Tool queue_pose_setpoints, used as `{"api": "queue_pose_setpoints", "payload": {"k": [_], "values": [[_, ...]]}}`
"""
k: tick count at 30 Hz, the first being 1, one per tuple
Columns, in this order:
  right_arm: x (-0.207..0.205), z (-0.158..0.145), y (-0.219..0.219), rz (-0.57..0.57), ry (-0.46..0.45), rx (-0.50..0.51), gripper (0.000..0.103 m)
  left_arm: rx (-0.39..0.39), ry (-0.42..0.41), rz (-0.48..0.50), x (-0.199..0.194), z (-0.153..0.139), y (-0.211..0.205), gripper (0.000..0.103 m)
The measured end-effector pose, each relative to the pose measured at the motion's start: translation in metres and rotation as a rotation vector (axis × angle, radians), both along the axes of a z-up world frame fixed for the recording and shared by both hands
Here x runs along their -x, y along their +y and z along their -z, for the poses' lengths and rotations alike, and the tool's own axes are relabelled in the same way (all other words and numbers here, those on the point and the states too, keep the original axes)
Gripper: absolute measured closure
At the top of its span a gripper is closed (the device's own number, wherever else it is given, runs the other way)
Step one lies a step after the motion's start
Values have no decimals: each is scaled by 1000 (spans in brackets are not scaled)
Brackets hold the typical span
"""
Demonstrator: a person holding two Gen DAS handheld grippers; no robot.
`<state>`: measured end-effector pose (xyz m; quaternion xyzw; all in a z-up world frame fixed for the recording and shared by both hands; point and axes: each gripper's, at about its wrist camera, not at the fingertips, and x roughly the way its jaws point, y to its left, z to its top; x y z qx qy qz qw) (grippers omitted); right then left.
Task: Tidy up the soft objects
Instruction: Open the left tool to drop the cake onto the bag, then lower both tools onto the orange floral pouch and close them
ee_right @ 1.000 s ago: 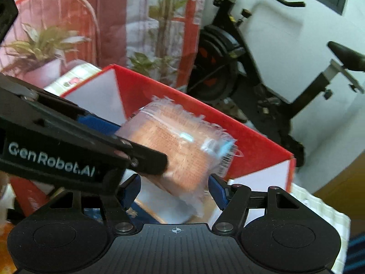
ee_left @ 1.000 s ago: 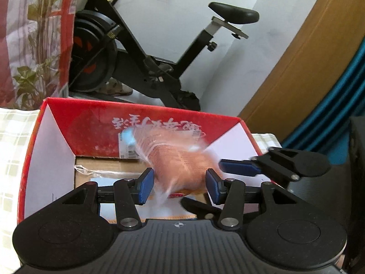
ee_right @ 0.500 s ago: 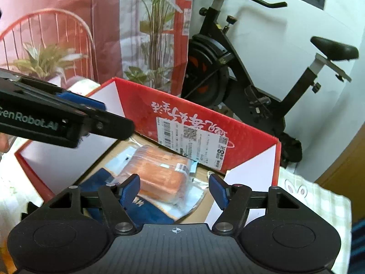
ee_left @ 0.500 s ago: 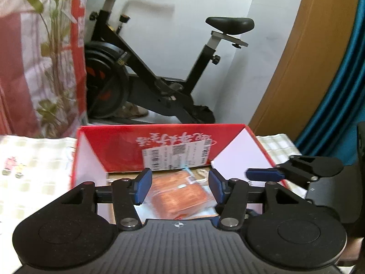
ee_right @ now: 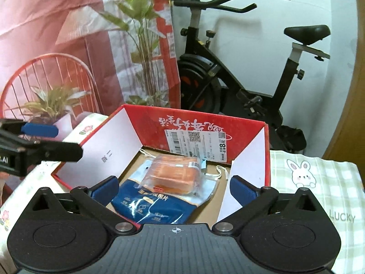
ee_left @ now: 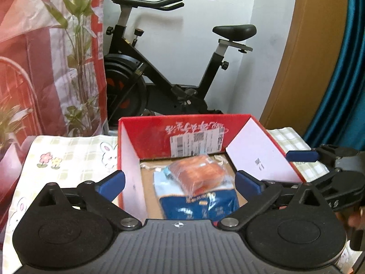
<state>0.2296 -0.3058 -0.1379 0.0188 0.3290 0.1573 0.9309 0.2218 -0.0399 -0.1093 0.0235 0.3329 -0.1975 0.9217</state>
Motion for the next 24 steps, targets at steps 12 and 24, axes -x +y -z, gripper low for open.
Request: {"api": "queue_pose_setpoints", "payload": {"k": [12, 24], "values": [[57, -5, 6, 45, -108, 34, 0, -58, 2, -48, 47, 8, 21, 0], [99, 6, 12, 71, -115, 42, 0, -44, -20, -64, 83, 21, 32, 0]]}}
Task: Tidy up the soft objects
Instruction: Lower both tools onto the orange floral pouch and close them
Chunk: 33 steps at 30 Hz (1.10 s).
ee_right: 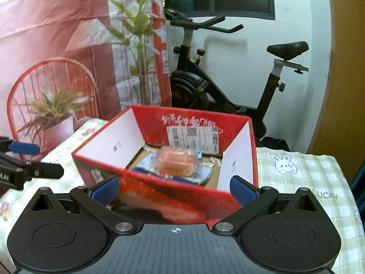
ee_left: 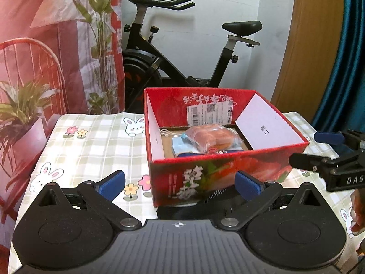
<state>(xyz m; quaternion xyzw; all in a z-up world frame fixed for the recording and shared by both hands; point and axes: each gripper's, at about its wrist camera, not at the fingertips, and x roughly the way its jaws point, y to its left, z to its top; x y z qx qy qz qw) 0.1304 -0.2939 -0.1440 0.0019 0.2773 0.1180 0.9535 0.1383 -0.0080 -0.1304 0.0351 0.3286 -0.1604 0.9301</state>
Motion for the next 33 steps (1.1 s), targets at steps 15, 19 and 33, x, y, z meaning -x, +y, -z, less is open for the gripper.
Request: {"api": "queue_pose_setpoints", "payload": {"k": [15, 19, 33], "values": [[34, 47, 5, -8, 110, 8, 1, 24, 103, 6, 31, 39, 6, 10], [42, 60, 7, -36, 155, -15, 5, 60, 149, 16, 31, 51, 9, 20], [62, 97, 15, -61, 274, -54, 13, 157, 286, 23, 28, 93, 13, 31]]}}
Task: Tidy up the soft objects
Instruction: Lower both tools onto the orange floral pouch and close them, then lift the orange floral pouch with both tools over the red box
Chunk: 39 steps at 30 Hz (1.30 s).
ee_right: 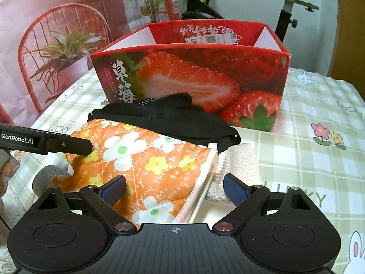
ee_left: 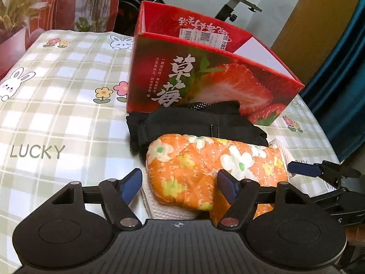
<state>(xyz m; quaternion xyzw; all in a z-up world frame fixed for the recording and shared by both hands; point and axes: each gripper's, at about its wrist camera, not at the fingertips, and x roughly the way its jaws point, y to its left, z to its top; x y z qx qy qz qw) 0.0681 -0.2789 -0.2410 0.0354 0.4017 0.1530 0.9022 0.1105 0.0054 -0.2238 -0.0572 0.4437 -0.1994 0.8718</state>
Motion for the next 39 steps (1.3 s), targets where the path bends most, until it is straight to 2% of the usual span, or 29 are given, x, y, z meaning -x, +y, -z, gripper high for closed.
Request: {"api": "queue_pose_setpoints", "payload": {"k": [3, 6, 16, 18, 20, 21, 23, 24, 26, 29, 39], "values": [[-2, 2, 2, -17, 12, -19, 21, 20, 12, 4, -1, 3, 1, 38], [-3, 2, 4, -25, 16, -17, 21, 25, 7, 11, 0, 2, 0, 42], [-8, 9, -2, -1, 38, -66, 20, 36, 36, 6, -4, 10, 2, 44], [-7, 8, -2, -3, 31, -69, 25, 31, 17, 14, -3, 7, 1, 52], [-6, 5, -1, -7, 17, -72, 40, 14, -5, 17, -1, 3, 0, 59], [-6, 3, -1, -7, 10, -74, 44, 3, -16, 12, 0, 1, -1, 63], [-7, -2, -1, -8, -12, -68, 62, -8, -35, 4, 0, -3, 0, 70], [-6, -5, -1, -9, -26, -60, 66, -10, -43, -1, 1, -5, 1, 77], [-6, -12, -2, -12, -55, -47, 80, -6, -60, -8, 2, -9, 3, 80], [-7, -21, -4, -23, -88, -51, 93, -8, -96, -4, 5, -16, 2, 83], [-10, -59, -8, -45, -211, -42, 95, -22, -273, 12, 13, -56, 2, 85]]}}
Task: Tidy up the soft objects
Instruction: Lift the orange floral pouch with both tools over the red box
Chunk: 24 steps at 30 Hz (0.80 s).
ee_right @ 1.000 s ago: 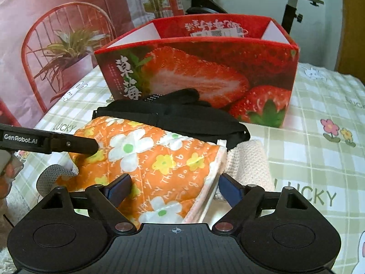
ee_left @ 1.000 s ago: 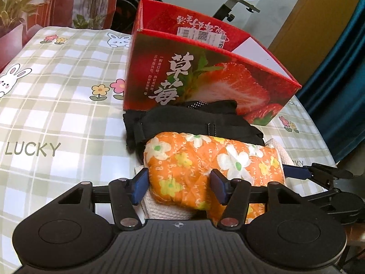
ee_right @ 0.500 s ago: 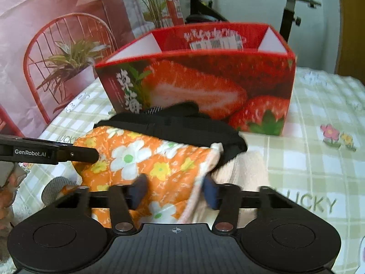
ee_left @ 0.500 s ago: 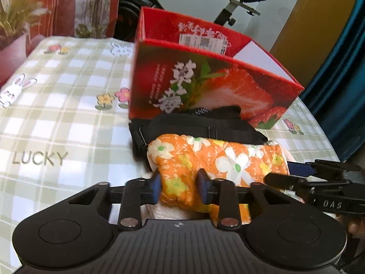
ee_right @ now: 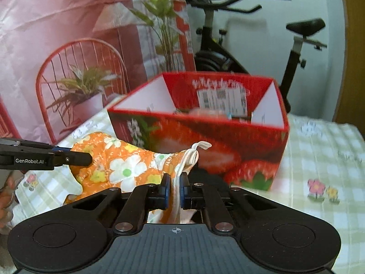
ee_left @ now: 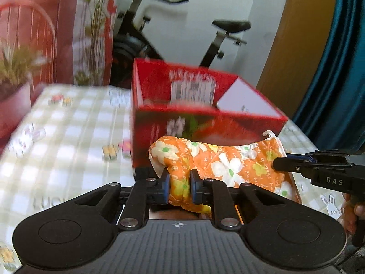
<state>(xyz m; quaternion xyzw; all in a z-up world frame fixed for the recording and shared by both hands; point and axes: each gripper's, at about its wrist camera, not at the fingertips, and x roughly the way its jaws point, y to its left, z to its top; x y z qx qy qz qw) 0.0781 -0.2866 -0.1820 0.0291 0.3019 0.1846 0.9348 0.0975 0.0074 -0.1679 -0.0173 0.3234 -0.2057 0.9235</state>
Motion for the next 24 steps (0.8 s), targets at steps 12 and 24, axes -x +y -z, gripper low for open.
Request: {"api": "queue_pose_setpoints", "payload": {"k": [12, 24], "values": [[-56, -69, 1, -42, -167, 45, 95, 9, -215, 20, -44, -75, -22, 85], [-144, -74, 3, 6, -271, 200, 95, -70, -297, -13, -126, -72, -67, 85]]}}
